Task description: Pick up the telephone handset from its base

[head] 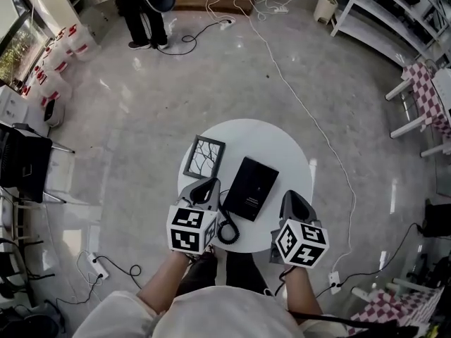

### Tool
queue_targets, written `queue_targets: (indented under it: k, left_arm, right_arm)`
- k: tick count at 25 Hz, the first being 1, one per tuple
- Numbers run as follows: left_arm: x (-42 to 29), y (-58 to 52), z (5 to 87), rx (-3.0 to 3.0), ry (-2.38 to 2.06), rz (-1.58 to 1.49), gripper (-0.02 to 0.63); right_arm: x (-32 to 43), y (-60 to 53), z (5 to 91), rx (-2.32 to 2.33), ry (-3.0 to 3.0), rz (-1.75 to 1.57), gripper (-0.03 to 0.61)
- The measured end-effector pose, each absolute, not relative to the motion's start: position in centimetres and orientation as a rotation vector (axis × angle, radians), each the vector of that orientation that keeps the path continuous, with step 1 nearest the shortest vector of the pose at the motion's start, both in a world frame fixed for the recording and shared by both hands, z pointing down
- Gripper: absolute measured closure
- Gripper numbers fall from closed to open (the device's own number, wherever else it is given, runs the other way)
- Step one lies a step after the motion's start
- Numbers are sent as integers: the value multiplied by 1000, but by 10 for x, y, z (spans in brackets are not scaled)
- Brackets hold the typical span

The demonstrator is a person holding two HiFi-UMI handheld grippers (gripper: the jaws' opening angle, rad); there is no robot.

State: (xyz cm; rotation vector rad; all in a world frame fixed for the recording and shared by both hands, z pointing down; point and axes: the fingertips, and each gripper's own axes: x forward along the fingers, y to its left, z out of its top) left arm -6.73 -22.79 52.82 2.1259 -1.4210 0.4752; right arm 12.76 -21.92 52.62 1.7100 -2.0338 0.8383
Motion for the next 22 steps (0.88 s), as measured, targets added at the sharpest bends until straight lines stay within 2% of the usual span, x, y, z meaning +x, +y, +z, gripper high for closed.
queue_targets:
  k: [22]
  left_arm:
    - [-53, -211, 571, 2110, -1317, 517, 595]
  right_arm:
    - [120, -216, 550, 1665, -2014, 875, 554]
